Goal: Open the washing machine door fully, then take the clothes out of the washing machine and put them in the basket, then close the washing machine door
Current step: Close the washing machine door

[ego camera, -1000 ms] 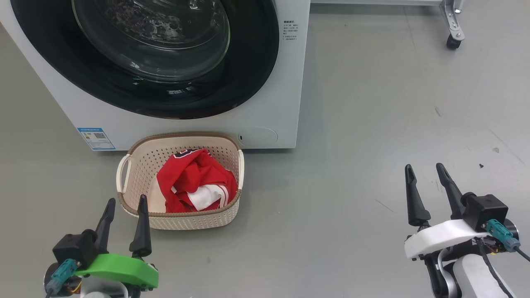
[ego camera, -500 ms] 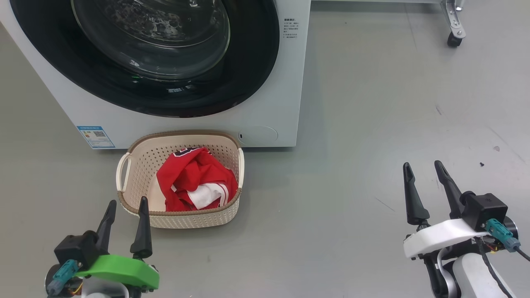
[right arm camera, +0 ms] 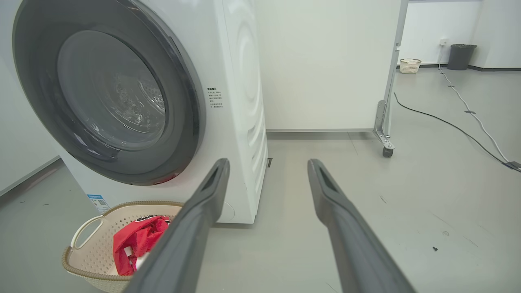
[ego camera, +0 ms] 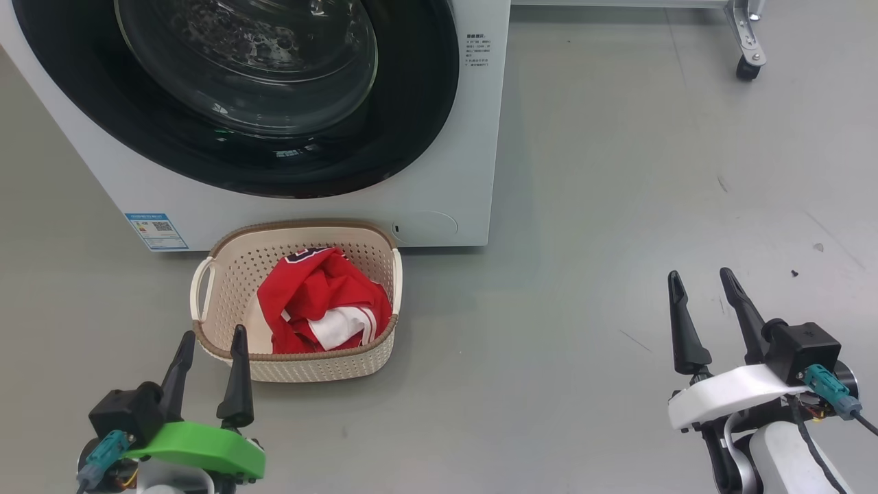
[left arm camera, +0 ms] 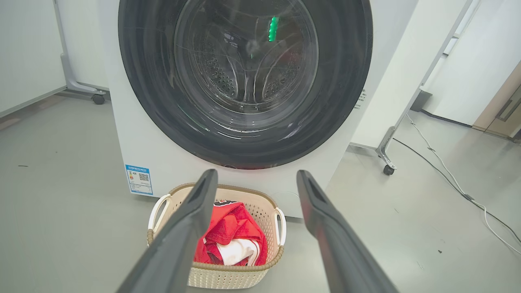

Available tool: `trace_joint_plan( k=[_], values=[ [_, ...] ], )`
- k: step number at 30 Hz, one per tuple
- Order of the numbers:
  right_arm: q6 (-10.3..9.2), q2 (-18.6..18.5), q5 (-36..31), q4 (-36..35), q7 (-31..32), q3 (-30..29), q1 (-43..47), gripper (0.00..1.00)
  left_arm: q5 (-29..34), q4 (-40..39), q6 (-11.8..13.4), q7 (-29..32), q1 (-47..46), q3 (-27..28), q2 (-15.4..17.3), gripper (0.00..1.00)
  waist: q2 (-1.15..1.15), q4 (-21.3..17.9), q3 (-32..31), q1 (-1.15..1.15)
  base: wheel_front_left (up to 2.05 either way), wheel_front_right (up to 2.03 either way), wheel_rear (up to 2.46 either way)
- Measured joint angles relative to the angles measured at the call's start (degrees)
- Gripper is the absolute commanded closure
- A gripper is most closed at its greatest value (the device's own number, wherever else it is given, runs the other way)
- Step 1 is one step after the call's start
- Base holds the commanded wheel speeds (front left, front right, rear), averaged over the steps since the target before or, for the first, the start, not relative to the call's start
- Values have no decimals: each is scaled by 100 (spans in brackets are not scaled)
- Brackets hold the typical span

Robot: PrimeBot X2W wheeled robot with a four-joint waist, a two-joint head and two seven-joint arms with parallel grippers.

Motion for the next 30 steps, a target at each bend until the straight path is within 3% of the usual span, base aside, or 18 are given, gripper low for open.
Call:
trace_joint_plan(
  k=[30],
  values=[
    [57, 74, -98, 5, 0, -68, 97, 0, -269, 90, -7, 0, 47, -70, -7, 0, 0, 30, -128, 0, 0, 0, 0]
  ],
)
